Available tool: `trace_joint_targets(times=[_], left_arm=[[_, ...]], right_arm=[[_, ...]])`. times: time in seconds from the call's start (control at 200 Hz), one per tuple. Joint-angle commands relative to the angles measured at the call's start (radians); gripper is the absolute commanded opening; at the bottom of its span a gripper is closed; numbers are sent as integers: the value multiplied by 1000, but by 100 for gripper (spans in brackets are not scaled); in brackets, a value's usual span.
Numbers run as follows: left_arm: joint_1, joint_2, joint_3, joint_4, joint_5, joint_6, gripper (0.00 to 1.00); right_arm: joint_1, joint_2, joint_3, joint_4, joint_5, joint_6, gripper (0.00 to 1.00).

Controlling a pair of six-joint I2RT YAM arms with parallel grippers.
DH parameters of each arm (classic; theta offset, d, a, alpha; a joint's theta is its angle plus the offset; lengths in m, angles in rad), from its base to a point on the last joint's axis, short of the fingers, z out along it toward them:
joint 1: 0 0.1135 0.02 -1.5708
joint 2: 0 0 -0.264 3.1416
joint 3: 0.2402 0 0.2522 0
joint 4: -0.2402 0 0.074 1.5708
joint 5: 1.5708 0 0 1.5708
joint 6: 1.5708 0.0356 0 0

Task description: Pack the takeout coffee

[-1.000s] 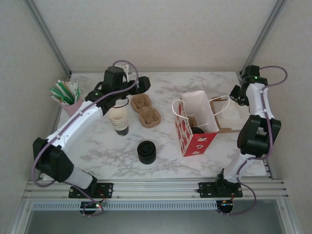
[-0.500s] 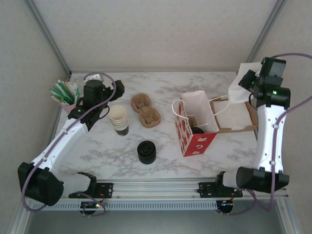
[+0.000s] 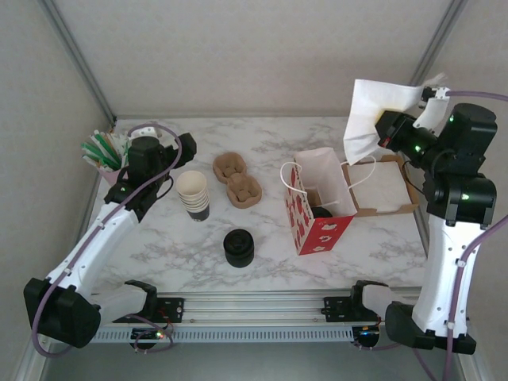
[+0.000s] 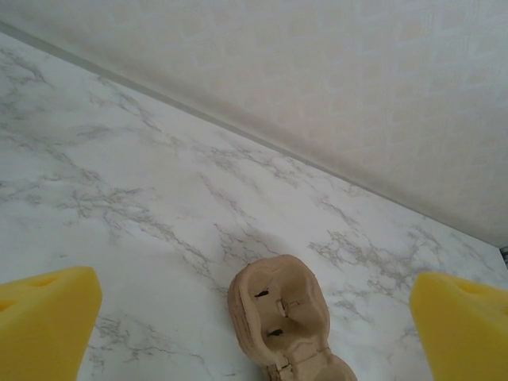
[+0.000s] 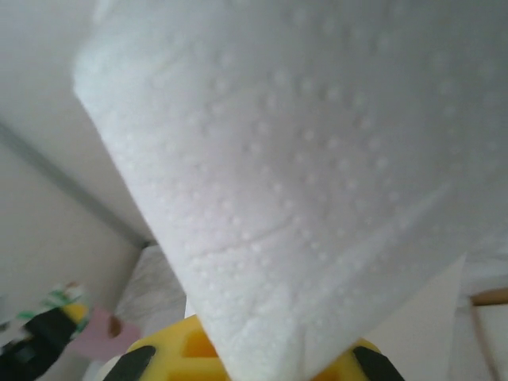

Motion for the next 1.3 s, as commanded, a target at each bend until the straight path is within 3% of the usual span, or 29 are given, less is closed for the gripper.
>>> trace_joint_targets(times=[0.0, 0.145, 0.416, 0.791, 1.036, 1.297], left_arm=[[6, -25, -13, 20, 19, -8, 100], [6, -30, -19, 14, 20, -8, 100], [7, -50, -32, -2, -9, 3, 100], [68, -185, -139, -7, -225, 5, 100], [203, -275, -199, -60, -194, -77, 100], [246, -300, -309, -28, -177, -156, 100]], right_arm=[[21, -7, 6, 41, -231, 40, 0], [47, 5, -71, 42, -364, 76, 0], [66, 75, -180, -158, -324, -17, 0], [149, 134, -264, -218, -130, -104, 0], [253, 154, -294, -250, 56, -109, 0], [362, 160, -328, -277, 210, -90, 0]])
